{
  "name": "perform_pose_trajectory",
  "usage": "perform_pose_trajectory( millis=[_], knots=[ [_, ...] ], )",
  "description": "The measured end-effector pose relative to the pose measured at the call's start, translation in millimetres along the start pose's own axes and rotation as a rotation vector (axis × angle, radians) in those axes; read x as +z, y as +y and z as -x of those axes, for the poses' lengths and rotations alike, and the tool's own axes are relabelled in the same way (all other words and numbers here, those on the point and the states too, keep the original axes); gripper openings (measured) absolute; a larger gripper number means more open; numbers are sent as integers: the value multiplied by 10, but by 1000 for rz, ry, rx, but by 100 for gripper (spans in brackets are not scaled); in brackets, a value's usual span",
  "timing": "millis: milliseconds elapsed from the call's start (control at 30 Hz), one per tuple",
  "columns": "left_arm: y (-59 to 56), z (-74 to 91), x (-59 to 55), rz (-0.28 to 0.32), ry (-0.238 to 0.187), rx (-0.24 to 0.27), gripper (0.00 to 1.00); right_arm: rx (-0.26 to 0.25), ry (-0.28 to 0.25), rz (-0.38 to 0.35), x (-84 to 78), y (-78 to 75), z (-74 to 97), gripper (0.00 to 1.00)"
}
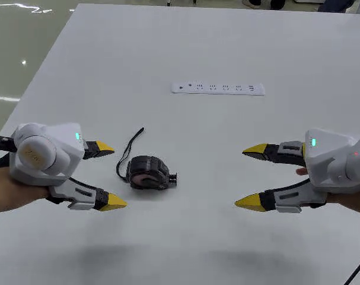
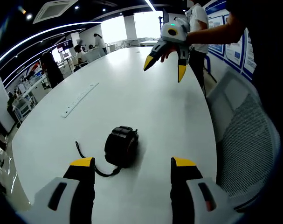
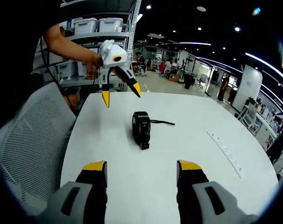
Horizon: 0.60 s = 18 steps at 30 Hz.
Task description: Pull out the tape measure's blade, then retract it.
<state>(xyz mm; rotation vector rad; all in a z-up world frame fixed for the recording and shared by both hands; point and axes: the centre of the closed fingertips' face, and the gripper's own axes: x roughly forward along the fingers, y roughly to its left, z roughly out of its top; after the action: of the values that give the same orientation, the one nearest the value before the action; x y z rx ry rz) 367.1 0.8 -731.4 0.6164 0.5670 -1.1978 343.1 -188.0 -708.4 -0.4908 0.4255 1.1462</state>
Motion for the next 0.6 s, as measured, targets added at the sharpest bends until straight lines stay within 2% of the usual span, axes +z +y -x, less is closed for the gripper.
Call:
perform_pose_trajectory(
  millis=[600],
  knots=[
    [77,-192,-45,-52,39,-39,55,74,29,47,-39,-65,-281,58]
  ],
)
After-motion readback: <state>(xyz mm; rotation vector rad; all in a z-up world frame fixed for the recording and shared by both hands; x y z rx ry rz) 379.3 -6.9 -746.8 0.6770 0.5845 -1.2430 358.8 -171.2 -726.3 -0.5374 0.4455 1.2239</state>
